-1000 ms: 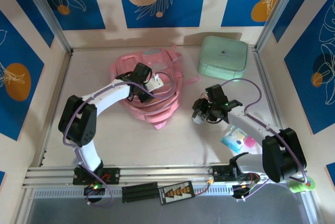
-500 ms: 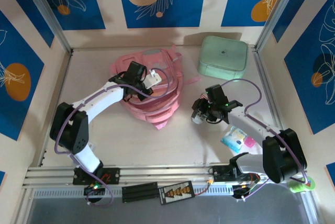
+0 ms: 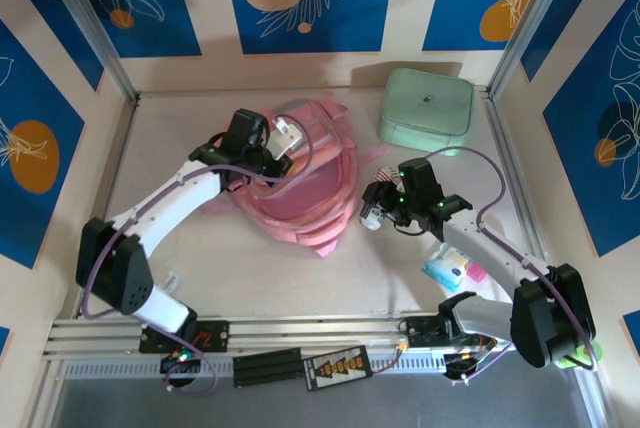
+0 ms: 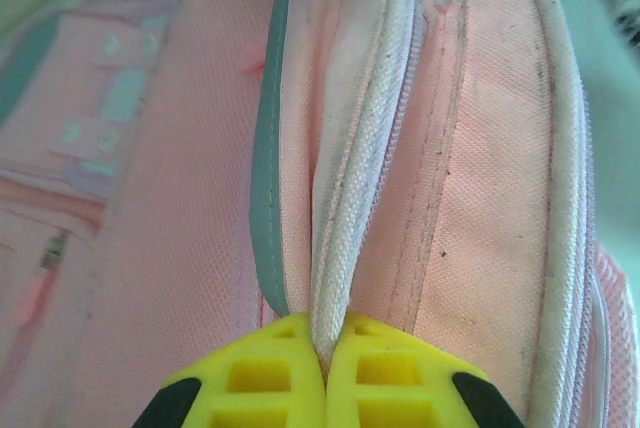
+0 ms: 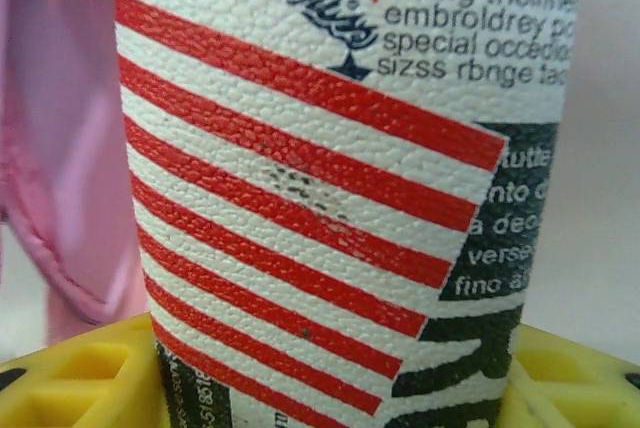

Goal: Pack books, pencil case, and school supplies into a backpack

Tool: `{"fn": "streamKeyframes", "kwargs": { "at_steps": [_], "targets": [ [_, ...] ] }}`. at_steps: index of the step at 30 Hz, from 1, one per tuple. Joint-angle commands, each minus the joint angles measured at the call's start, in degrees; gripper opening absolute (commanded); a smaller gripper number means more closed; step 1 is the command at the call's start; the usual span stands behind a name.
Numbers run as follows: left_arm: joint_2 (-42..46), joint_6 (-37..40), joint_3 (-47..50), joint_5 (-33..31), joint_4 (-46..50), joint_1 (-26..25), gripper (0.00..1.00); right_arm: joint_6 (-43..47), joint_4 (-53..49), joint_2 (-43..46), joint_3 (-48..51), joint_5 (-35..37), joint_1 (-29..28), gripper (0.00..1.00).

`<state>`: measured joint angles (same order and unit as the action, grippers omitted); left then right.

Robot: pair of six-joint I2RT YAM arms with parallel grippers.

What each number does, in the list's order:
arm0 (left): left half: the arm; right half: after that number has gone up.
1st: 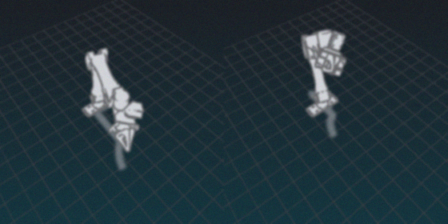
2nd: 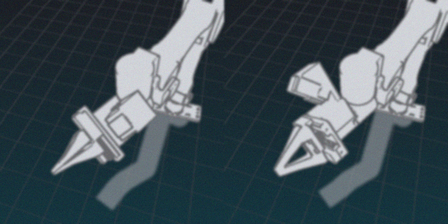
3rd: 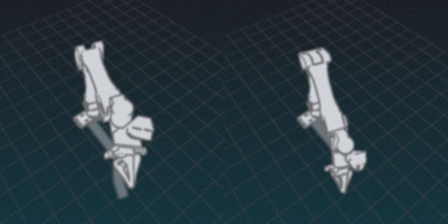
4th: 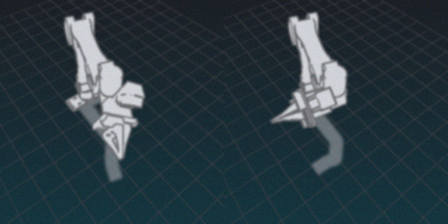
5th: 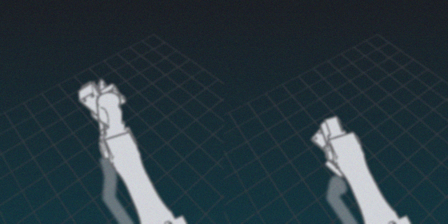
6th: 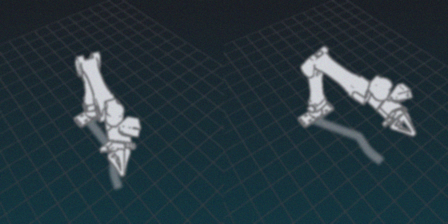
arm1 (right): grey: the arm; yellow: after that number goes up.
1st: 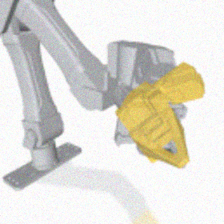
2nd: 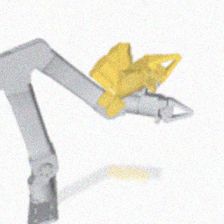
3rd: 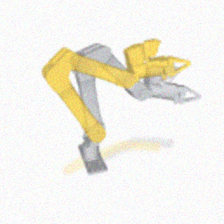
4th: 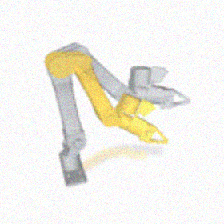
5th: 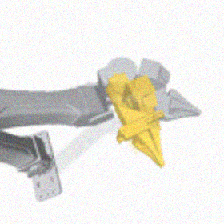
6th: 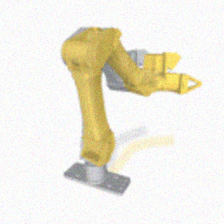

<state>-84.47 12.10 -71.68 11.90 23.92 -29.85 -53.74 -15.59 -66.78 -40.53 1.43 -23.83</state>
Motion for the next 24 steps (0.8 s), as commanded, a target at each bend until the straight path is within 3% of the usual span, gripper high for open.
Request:
{"fn": "streamKeyframes", "kwargs": {
  "at_steps": [1,9,15,21,24],
  "targets": [
    [4.89,-9.03,-2.56,5.32,-8.2,-0.34,0.0,-1.27,3.98,0.47,-3.49,-5.0,-1.92,0.46],
    [2.39,-19.11,-6.26,7.49,-14.24,-0.38,0.0,-9.76,9.02,-14.13,-14.04,-10.22,-7.06,0.46],
    [-0.33,-23.29,-8.53,6.97,-16.93,-0.32,0.0,-16.89,8.3,-25.84,-23.33,-3.95,-9.92,0.47],
    [-1.69,-24.67,-9.6,6.61,-17.12,-0.38,0.0,-18.4,17.94,-33.87,-27.68,-3.28,-10.02,0.56],
    [-2.02,-24.28,-9.79,6.39,-16.19,-0.33,0.0,-17.76,17.38,-34.39,-28.5,-3.72,-10.1,0.7]
  ]
}}
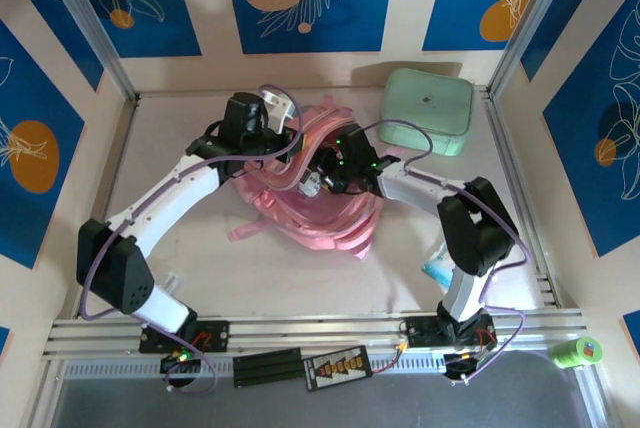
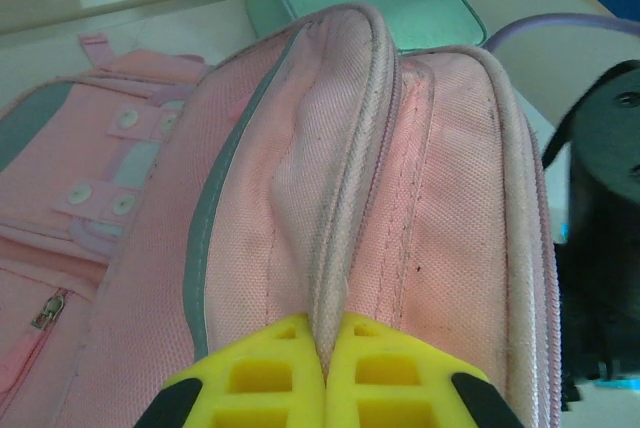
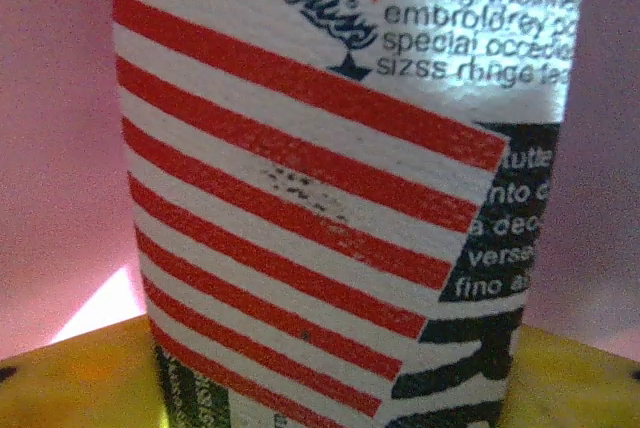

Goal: Pack books, pencil case, and school supplies into a backpack

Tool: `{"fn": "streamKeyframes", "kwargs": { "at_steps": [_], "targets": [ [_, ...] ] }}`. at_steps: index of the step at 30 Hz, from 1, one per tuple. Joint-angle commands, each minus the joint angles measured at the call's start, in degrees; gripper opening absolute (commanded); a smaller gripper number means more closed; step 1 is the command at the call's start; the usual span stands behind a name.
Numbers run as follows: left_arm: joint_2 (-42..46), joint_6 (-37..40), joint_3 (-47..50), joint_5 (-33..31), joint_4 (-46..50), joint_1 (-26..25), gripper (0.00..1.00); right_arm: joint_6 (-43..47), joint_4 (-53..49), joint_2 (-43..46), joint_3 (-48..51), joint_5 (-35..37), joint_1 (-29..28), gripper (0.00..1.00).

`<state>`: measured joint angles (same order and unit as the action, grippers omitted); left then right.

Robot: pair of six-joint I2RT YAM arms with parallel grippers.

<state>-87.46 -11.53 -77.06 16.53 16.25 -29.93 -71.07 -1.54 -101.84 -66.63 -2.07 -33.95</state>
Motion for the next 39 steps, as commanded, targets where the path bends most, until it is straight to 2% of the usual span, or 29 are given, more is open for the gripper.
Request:
{"fn": "streamKeyframes", "kwargs": {
  "at_steps": [1,5,8,12,16,23,26,30,36,39],
  "targets": [
    [0.98,-0.47,-4.42,1.65,-7.99,-0.25,0.0,-0.26,2.06,1.21,-2.35,-0.39,-0.06,0.73],
    [1.28,0.01,-3.85,2.48,-7.33,-0.26,0.0,0.97,-4.0,5.36,0.09,2.21,-0.82,0.77],
    [1.17,-0.29,-3.43,3.49,-7.9,-0.26,0.0,1.31,-5.51,7.99,2.97,4.17,-1.56,0.75],
    [1.13,-0.45,-2.93,3.97,-8.34,-0.26,0.0,0.32,-4.79,7.21,4.55,1.85,-1.89,0.6],
    [1.32,-0.43,-2.7,3.89,-7.97,-0.3,0.0,0.53,-4.13,4.55,3.07,-0.18,-2.89,0.5],
    [1.89,-0.43,-2.4,3.56,-7.51,-0.29,0.0,-1.39,-2.35,0.51,1.64,-1.45,-3.99,0.45],
    [2.1,-0.54,-2.4,3.52,-7.38,-0.29,0.0,-1.55,0.61,-1.76,1.0,-1.86,-3.59,0.32],
    [2.04,-0.5,-2.65,4.01,-7.05,-0.23,0.0,-1.94,4.2,-4.07,-0.09,0.43,-3.1,0.22],
    [2.12,-0.6,-2.84,3.8,-6.24,-0.32,0.0,-4.16,9.38,-7.87,-1.68,4.75,-1.49,0.21],
    [2.21,-0.94,-2.75,3.22,-6.08,-0.22,0.0,-3.88,12.51,-10.5,-2.94,4.26,-0.61,0.22]
  ]
}}
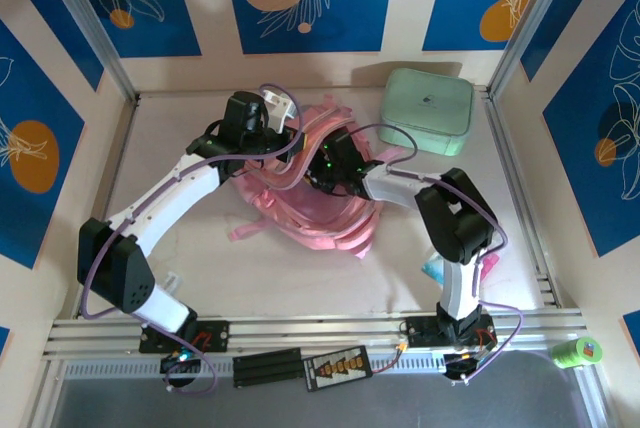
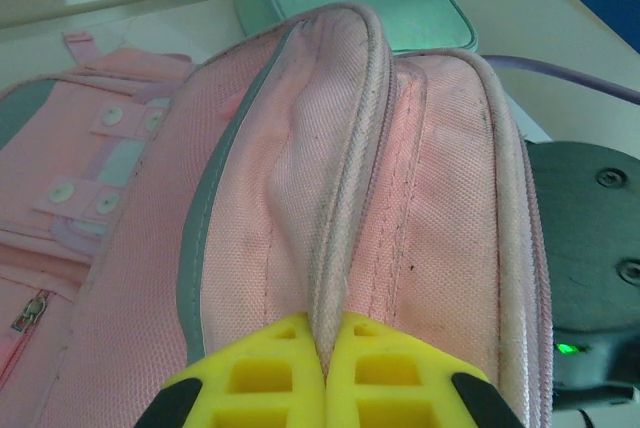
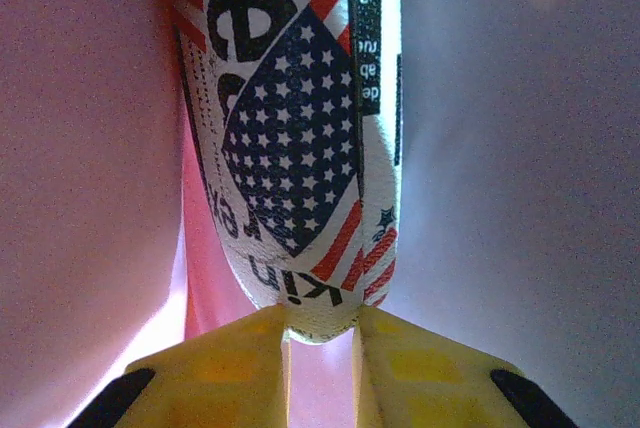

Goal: Pack books, pencil case, and school supplies into a backpack

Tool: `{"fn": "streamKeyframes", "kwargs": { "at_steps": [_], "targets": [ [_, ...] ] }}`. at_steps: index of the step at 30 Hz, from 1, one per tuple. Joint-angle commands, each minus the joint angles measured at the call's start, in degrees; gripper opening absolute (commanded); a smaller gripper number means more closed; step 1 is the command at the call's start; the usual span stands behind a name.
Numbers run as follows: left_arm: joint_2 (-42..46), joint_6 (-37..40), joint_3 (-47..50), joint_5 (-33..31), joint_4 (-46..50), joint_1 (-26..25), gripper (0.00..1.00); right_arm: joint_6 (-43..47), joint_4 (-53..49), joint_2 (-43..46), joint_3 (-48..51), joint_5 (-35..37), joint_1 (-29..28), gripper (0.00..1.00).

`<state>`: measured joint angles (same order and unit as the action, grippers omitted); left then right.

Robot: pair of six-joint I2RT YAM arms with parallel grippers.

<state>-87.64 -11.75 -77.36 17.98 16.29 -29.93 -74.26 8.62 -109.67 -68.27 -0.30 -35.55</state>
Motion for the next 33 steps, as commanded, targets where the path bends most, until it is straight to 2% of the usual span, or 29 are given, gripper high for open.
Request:
{"fn": "streamKeyframes", "kwargs": {
  "at_steps": [1,5,7,11,13,16,19,20,22,24,27,31,33],
  "targets": [
    [2.3,-0.78,-2.53,1.7,-5.97,-0.28,0.0,-0.9,3.27,-2.86,-1.03,1.66,1.17,0.22],
    [1.24,-0.96,-2.88,2.41,-5.22,-0.23,0.0,-2.27,10.19,1.1,5.66,-2.04,1.25,0.26],
    [0.28,-1.04,-2.41,2.42,-5.14,-0.29,0.0,-2.62,11.56,5.79,10.29,-3.15,1.34,0.31],
    [-1.95,-1.75,-1.19,3.9,-6.1,-0.6,0.0,-2.44,9.06,16.66,19.26,-1.29,1.69,0.39],
    [-3.41,-0.74,-1.21,5.64,-6.41,-1.56,0.0,-1.87,2.99,23.5,23.03,3.35,2.06,0.44],
    [-6.11,2.56,-2.47,4.77,-3.56,-4.42,0.0,-1.39,-7.85,33.75,27.84,12.95,2.87,0.51],
    [-8.64,2.75,-2.71,4.27,-2.63,-6.18,0.0,-1.47,-17.59,43.12,30.78,20.26,4.23,0.6],
    [-9.35,2.41,-2.71,4.47,-2.59,-6.41,0.04,-1.35,-20.34,45.59,31.02,22.27,4.41,0.61],
    [-10.26,1.01,-2.71,4.39,-2.34,-6.47,0.28,-0.36,-25.58,49.92,30.77,25.45,4.64,0.66],
    [-10.19,-0.9,-2.62,3.83,-1.66,-6.45,0.45,1.45,-28.65,52.26,30.03,26.87,4.7,0.67],
    [-7.59,-3.73,-0.62,1.74,-1.31,-5.97,0.64,3.27,-31.5,52.69,29.02,27.86,4.1,0.69],
    [-0.83,-10.35,7.77,-4.03,-3.69,-2.92,0.75,5.33,-31.73,49.88,27.78,26.76,2.37,0.7],
    [2.44,-13.74,12.72,-4.09,-5.03,-0.35,0.76,5.93,-31.98,47.85,26.69,25.82,1.6,0.71]
  ]
}}
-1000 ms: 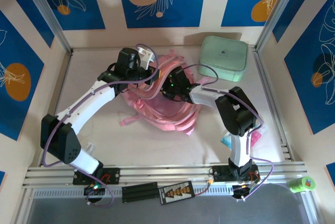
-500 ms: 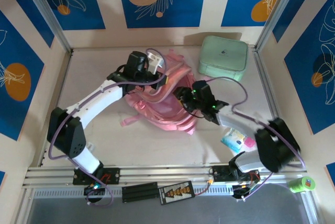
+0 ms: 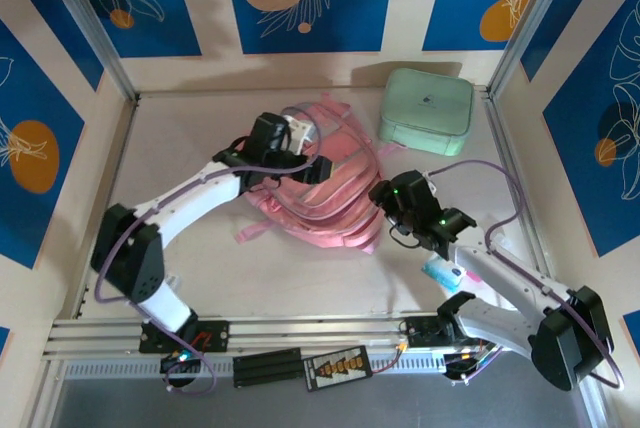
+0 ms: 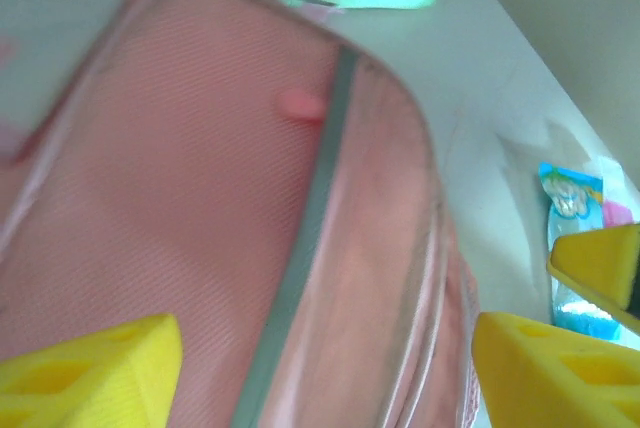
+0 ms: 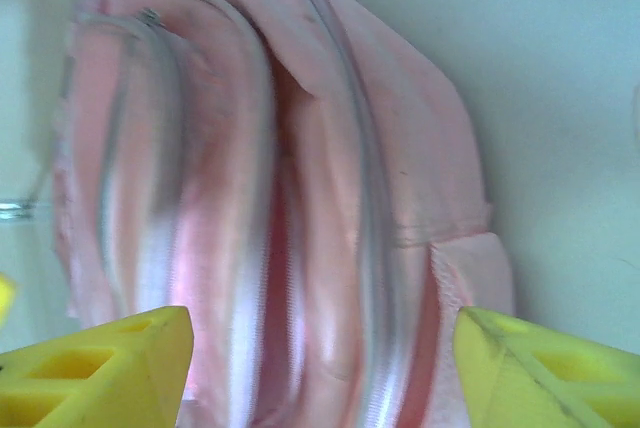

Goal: Pack books, pencil case, and school supplies into a backpack

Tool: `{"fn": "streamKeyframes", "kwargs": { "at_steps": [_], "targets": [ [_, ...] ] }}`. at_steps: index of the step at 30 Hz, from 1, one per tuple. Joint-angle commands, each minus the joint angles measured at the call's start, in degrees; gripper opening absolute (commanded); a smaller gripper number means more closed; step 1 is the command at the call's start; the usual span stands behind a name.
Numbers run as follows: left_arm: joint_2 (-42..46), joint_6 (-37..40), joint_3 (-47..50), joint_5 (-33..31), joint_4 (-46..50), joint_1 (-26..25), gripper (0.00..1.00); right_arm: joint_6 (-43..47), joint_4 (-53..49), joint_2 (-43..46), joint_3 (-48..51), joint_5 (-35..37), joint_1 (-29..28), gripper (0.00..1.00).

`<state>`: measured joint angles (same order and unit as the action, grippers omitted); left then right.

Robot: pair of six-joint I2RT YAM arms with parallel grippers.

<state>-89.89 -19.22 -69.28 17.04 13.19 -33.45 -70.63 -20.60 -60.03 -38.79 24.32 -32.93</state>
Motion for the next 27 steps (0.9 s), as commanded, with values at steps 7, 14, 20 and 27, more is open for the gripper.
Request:
{"fn": "streamKeyframes", "kwargs": {
  "at_steps": [7,14,20,27],
  "targets": [
    [9.15,-16.82,16.85,0.55,-1.59,12.68,0.75,4.8,-1.54,-7.73,-6.64,-0.43,-3.89,0.73],
    [4.57,-23.22,22.08,10.07,-12.55,17.56,0.69,9.05,1.48,-13.13,-10.3,-5.87,-4.78,0.72],
    [-0.98,-26.34,21.91,9.61,-17.25,18.68,0.47,9.93,2.96,-16.57,-12.19,-7.98,-4.78,0.63],
    [-3.58,-27.93,22.24,12.05,-20.92,18.69,0.4,11.95,5.99,-19.79,-13.37,-12.1,-3.99,0.54]
  ]
}}
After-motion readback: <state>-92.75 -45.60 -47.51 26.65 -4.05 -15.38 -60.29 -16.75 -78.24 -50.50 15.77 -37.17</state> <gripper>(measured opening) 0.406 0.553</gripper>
